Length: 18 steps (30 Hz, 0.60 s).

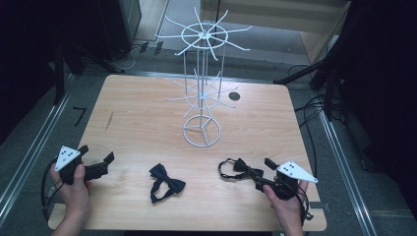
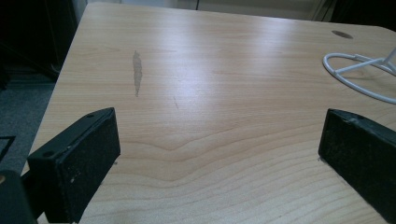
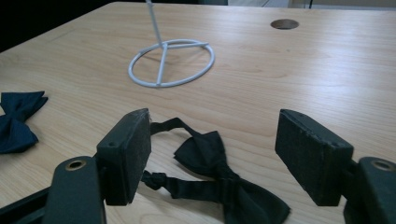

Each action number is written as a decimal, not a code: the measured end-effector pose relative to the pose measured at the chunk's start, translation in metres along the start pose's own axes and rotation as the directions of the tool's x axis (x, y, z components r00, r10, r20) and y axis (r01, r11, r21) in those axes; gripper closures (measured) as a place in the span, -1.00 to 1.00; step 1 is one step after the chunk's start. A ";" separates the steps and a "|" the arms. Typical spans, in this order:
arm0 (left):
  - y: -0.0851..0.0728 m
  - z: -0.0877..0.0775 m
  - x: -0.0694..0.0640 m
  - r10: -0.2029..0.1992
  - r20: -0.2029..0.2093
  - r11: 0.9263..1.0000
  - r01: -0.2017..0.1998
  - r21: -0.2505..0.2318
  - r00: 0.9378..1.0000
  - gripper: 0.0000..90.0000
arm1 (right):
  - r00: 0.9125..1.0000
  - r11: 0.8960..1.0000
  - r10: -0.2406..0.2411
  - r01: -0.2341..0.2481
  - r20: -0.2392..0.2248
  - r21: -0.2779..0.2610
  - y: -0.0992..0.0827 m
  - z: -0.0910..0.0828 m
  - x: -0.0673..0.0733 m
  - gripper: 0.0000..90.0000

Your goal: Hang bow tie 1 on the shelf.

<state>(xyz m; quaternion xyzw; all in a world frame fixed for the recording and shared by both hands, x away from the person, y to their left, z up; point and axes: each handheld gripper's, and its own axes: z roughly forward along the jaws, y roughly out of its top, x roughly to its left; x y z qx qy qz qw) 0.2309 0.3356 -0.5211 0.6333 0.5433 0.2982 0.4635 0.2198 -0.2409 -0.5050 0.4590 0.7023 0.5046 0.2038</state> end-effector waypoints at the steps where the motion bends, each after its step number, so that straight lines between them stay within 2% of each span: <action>1: 0.000 0.000 0.000 0.000 0.000 1.000 0.000 0.000 1.000 -1.00 | 1.000 1.000 0.000 0.000 0.000 0.000 0.000 0.000 0.000 -0.38; 4: 0.000 0.000 0.000 -0.002 -0.004 1.000 0.002 -0.009 1.000 -1.00 | 1.000 1.000 -0.018 0.019 -0.021 0.020 0.001 0.010 0.013 -0.36; 9: 0.000 0.000 0.000 -0.002 -0.011 1.000 0.002 -0.008 1.000 -1.00 | 0.997 0.999 -0.039 0.040 -0.068 0.019 0.005 0.018 0.037 -0.32; 11: 0.000 0.001 0.000 -0.005 -0.013 1.000 0.005 -0.008 1.000 -1.00 | 0.996 0.999 -0.048 0.049 -0.071 0.017 0.006 0.019 0.041 -0.31; 14: 0.000 0.001 0.000 -0.002 -0.015 1.000 0.001 -0.009 1.000 -1.00 | 0.996 0.999 -0.048 0.049 -0.078 0.013 0.010 0.027 0.057 -0.27; 18: 0.000 0.001 0.001 -0.010 -0.017 1.000 0.010 -0.006 1.000 -1.00 | 0.996 0.998 -0.059 0.060 -0.074 0.015 0.014 0.033 0.071 -0.26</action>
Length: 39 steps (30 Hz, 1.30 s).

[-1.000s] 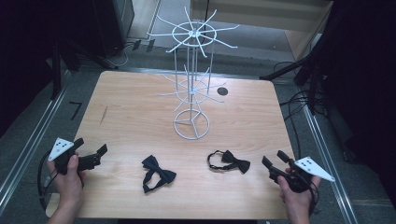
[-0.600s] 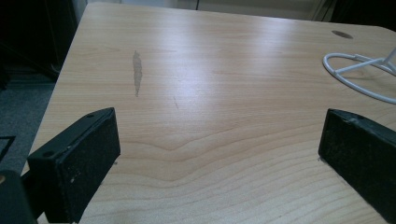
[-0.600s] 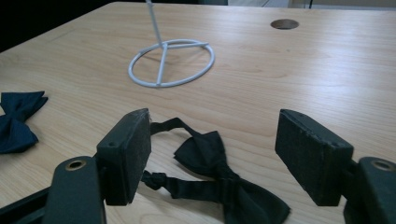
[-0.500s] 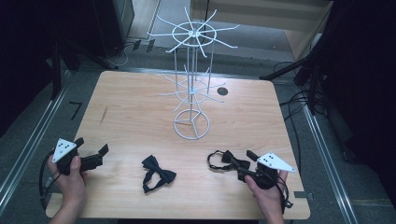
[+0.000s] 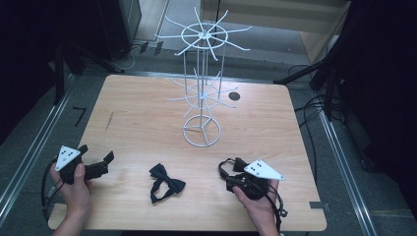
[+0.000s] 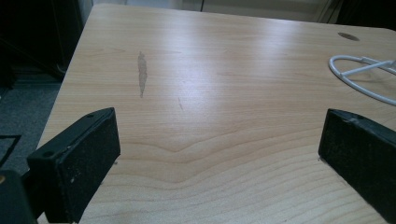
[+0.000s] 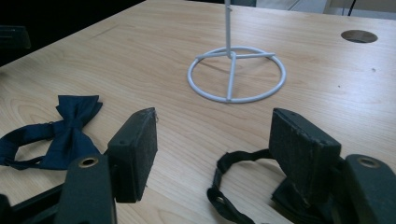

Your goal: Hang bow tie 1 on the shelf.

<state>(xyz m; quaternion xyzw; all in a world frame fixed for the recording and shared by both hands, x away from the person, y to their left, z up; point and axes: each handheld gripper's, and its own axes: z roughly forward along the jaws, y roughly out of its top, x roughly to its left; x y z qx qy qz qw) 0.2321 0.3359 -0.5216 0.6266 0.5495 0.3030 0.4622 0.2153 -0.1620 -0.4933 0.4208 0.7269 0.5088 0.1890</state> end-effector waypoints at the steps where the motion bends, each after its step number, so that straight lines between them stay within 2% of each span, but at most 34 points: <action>1: 0.000 0.000 0.001 -0.003 0.000 1.000 0.003 0.002 1.000 -1.00 | 1.000 1.000 -0.002 0.002 0.002 0.002 0.001 0.001 0.003 -0.25; 7: 0.001 0.002 0.004 -0.031 -0.009 0.999 0.031 0.020 0.999 -1.00 | 0.999 0.999 -0.031 0.032 -0.024 0.027 0.006 0.015 0.020 -0.24; 13: 0.001 0.003 0.003 -0.019 -0.015 1.000 0.020 0.022 1.000 -1.00 | 0.999 0.999 -0.023 0.025 -0.041 0.039 0.009 0.031 0.031 -0.23; 17: 0.002 0.004 0.003 -0.018 -0.015 0.999 0.019 0.045 1.000 -1.00 | 0.999 0.998 -0.025 0.028 -0.045 0.051 0.010 0.040 0.036 -0.21; 23: 0.002 0.005 0.002 -0.005 -0.006 0.998 0.005 0.057 1.000 -1.00 | 0.998 0.999 0.003 0.001 -0.069 0.052 0.012 0.048 0.047 -0.21; 26: 0.003 0.006 0.002 -0.006 0.007 0.997 0.005 0.077 1.000 -1.00 | 0.998 0.998 -0.010 0.013 -0.065 0.054 0.012 0.052 0.051 -0.19; 31: 0.002 0.006 0.003 -0.012 0.007 0.997 0.012 0.079 1.000 -1.00 | 0.997 0.998 -0.020 0.025 -0.080 0.064 0.010 0.057 0.056 -0.19; 39: 0.003 0.007 0.004 -0.017 0.009 0.996 0.017 0.090 1.000 -1.00 | 0.996 0.993 -0.029 0.039 -0.087 0.113 0.003 0.067 0.068 -0.21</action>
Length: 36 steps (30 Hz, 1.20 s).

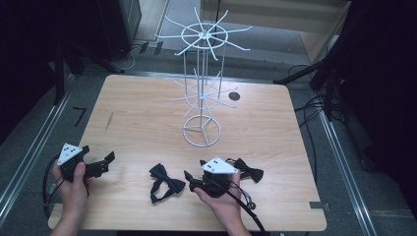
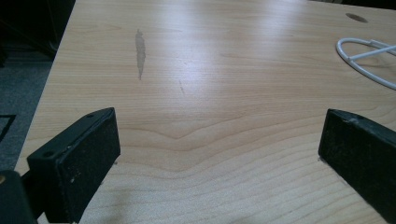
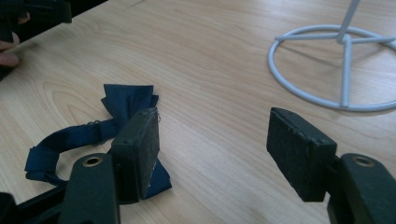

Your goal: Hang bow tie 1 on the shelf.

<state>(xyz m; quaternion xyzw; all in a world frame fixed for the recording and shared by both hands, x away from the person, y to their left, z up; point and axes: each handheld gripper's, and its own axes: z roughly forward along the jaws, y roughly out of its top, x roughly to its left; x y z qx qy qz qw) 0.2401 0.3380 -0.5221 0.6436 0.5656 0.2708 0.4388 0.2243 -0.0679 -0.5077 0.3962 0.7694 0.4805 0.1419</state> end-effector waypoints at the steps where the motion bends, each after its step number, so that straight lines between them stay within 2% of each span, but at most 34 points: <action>1: 0.000 0.000 0.000 0.000 0.002 1.000 0.000 0.000 1.000 -1.00 | 1.000 1.000 -0.004 0.004 0.000 0.004 -0.001 0.002 0.001 -0.21; 12: 0.000 0.001 0.001 -0.012 0.006 1.000 0.012 0.008 1.000 -1.00 | 0.999 0.998 -0.035 0.036 -0.023 0.052 -0.005 0.022 0.021 -0.13; 20: 0.001 0.001 0.002 -0.018 0.009 1.000 0.018 0.017 1.000 -1.00 | 0.995 0.996 -0.039 0.046 -0.089 0.072 -0.005 0.029 0.031 -0.12; 28: 0.001 0.001 0.002 -0.019 0.009 1.000 0.019 0.017 1.000 -1.00 | 0.994 0.992 -0.044 0.055 -0.103 0.116 -0.010 0.038 0.037 -0.12; 36: 0.001 0.001 0.003 -0.026 0.010 0.999 0.025 0.022 1.000 -1.00 | 0.992 0.984 -0.079 0.094 -0.100 0.149 -0.016 0.046 0.042 -0.12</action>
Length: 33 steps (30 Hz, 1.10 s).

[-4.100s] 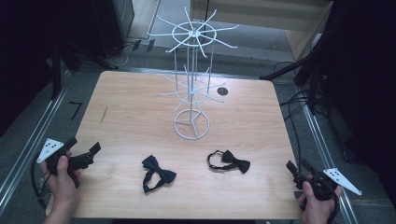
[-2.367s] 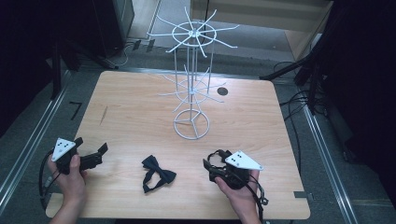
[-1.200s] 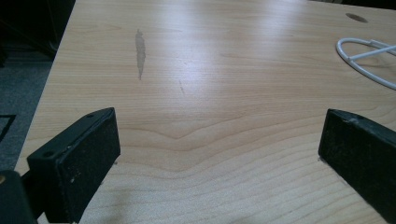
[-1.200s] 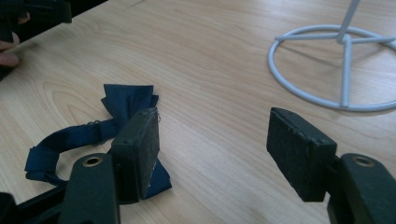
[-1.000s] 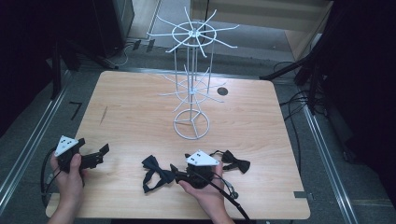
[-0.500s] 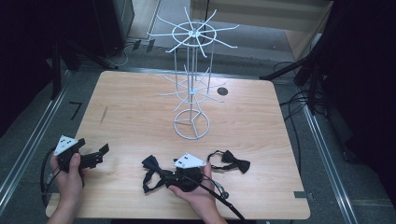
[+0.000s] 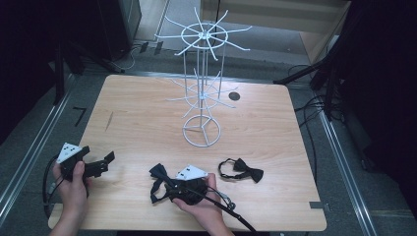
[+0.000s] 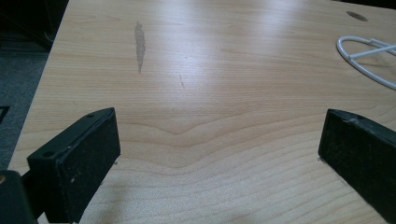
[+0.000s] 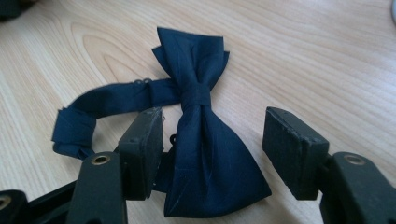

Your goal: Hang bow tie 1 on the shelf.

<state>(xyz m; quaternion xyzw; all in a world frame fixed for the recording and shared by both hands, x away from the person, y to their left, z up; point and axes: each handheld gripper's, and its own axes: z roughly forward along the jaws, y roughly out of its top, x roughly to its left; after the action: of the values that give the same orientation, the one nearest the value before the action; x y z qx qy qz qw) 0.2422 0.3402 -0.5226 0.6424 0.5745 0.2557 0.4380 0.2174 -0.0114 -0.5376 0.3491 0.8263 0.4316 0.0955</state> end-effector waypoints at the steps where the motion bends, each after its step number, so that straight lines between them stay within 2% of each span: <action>1: 0.000 0.000 0.000 0.000 0.000 1.000 0.000 0.000 1.000 -1.00 | 1.000 1.000 -0.002 0.002 0.002 0.005 -0.001 0.001 0.000 -0.12; 6: 0.000 0.000 0.000 -0.001 0.002 1.000 0.001 0.001 1.000 -1.00 | 1.000 1.000 -0.018 0.018 0.006 0.011 -0.002 0.003 0.003 -0.09; 9: 0.000 0.000 0.000 -0.001 0.002 1.000 0.001 0.000 1.000 -1.00 | 0.999 0.999 -0.053 0.052 0.012 0.005 -0.003 0.004 0.005 0.07; 12: 0.000 0.000 0.000 -0.001 0.002 1.000 0.001 0.000 1.000 -1.00 | 0.994 0.995 -0.100 0.100 0.040 0.010 -0.004 0.003 0.007 0.23; 17: 0.000 0.000 0.000 -0.003 0.003 1.000 0.003 0.000 1.000 -1.00 | 0.994 0.995 -0.103 0.103 0.033 0.007 -0.005 0.001 0.005 0.56; 19: 0.000 0.000 0.000 -0.004 0.004 1.000 0.004 0.000 1.000 -1.00 | 0.995 0.995 -0.099 0.099 0.031 0.011 -0.005 0.000 0.005 0.63; 20: 0.000 0.000 0.000 -0.005 0.004 1.000 0.005 0.000 1.000 -1.00 | 0.993 0.994 -0.111 0.110 0.030 0.015 -0.005 -0.001 0.004 0.73; 26: 0.000 0.000 0.001 -0.005 0.004 1.000 0.005 0.006 1.000 -1.00 | 0.993 0.993 -0.115 0.115 0.033 -0.003 -0.006 -0.005 0.002 0.79; 33: 0.000 0.000 0.001 -0.008 0.005 1.000 0.008 0.006 1.000 -1.00 | 0.995 0.991 -0.092 0.096 0.047 -0.096 0.002 -0.026 -0.009 0.78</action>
<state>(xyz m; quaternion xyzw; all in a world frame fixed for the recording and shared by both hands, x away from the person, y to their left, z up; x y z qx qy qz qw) 0.2424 0.3409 -0.5227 0.6422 0.5766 0.2506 0.4385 0.2132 -0.0330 -0.5217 0.3139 0.8173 0.4592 0.1504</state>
